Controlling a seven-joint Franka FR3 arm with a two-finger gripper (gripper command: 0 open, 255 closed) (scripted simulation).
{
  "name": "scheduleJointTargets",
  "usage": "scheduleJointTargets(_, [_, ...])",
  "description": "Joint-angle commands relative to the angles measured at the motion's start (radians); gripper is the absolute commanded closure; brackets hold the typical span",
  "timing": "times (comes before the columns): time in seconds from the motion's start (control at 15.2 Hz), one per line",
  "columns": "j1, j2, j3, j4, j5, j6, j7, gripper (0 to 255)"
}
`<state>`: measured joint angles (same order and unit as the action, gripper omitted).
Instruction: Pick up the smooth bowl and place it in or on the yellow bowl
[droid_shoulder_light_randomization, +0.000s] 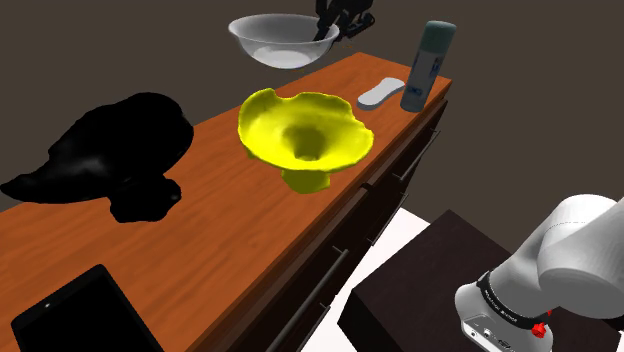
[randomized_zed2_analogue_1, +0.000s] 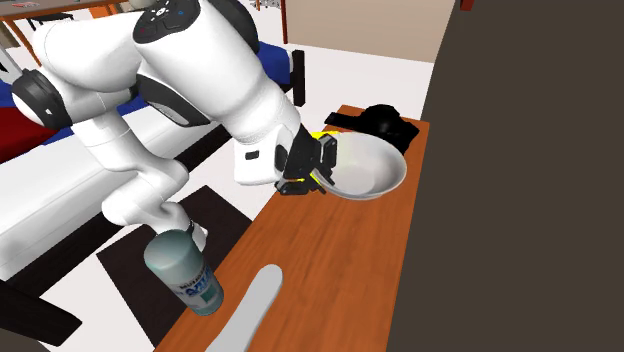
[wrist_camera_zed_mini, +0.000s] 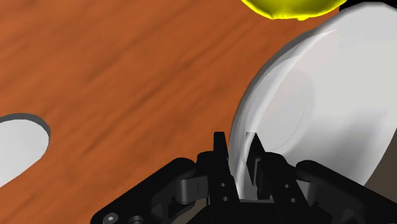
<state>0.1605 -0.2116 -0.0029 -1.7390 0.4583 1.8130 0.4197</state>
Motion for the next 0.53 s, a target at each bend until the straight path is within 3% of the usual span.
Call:
scheduleJointTargets(0.0, [0.000,0.009,0.000,0.038,-0.003,-0.025,0.013,255])
scheduleJointTargets(0.46, [-0.001,0.049,-0.006,0.176,-0.009,-0.117,0.050,255])
